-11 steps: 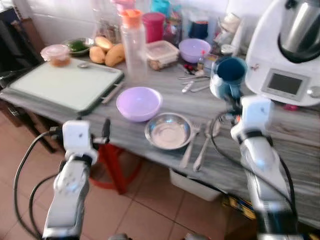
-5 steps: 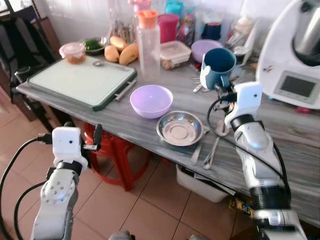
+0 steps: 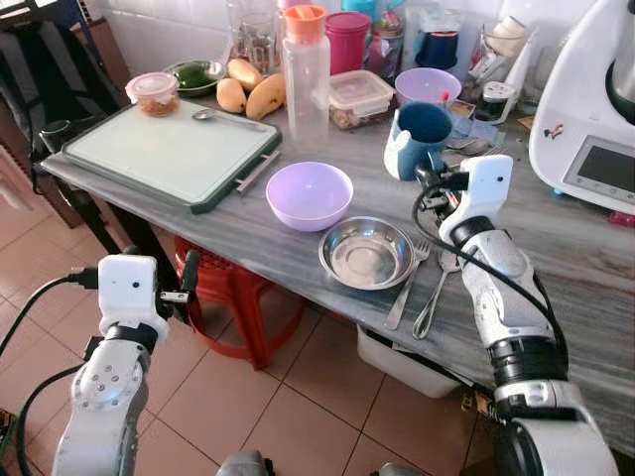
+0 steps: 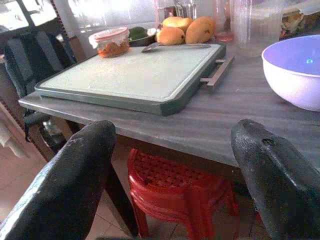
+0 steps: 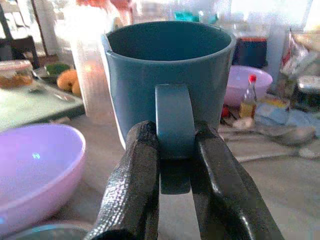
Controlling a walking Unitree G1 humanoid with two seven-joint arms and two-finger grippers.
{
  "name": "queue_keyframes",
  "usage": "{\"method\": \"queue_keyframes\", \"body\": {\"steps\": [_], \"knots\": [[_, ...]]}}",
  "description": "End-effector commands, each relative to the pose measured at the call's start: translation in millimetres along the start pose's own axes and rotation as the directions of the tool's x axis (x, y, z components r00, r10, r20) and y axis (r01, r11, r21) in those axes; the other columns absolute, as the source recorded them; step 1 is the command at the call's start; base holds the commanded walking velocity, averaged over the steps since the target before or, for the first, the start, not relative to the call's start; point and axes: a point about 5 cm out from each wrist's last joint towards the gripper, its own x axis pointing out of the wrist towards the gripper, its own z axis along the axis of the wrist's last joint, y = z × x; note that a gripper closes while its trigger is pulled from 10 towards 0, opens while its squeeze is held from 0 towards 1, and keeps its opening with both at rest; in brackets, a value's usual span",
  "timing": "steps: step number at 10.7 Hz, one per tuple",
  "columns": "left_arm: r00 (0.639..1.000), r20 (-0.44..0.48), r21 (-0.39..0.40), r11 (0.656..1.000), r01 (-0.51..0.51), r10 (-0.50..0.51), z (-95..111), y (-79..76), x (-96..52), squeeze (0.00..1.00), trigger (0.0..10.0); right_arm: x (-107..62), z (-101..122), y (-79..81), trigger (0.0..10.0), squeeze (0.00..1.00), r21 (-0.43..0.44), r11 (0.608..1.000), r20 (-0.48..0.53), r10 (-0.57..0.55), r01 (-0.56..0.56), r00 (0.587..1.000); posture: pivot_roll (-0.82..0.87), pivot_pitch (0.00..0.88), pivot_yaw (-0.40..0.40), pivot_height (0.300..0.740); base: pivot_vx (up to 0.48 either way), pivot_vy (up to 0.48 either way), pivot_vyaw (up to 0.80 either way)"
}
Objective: Setting the table
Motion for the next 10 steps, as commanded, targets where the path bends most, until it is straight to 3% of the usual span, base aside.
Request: {"method": "queue_keyframes", "body": {"steps": [1, 3, 10], "knots": [[1.0, -0.001, 0.01, 1.0, 0.009, -0.009, 2.8, 1.3, -1.0, 0.0, 10.0, 0.4, 0.0, 0.7, 10.0, 0.0, 0.014, 1.0, 0.002, -0.003, 0.003, 1.0, 0.08, 0.046, 0.054, 0.74, 0.0, 0.0, 0.0], [1.0, -0.005, 0.007, 1.0, 0.014, -0.014, 2.9, -0.9, 0.6, 0.0, 10.0, -7.1, -15.2, 5.2, 10.0, 0.0, 0.026, 1.0, -0.046, 0.009, -0.008, 0.999, 0.08, 0.043, 0.055, 0.74, 0.0, 0.0, 0.0], [1.0, -0.002, -0.001, 1.0, 0.019, -0.019, 3.7, -4.2, 4.3, 0.0, 10.0, -14.6, -35.5, 10.2, 10.0, 0.0, 0.05, 0.999, -0.121, 0.025, -0.019, 0.992, 0.08, 0.033, 0.05, 0.74, 0.0, 0.0, 0.0]]}}
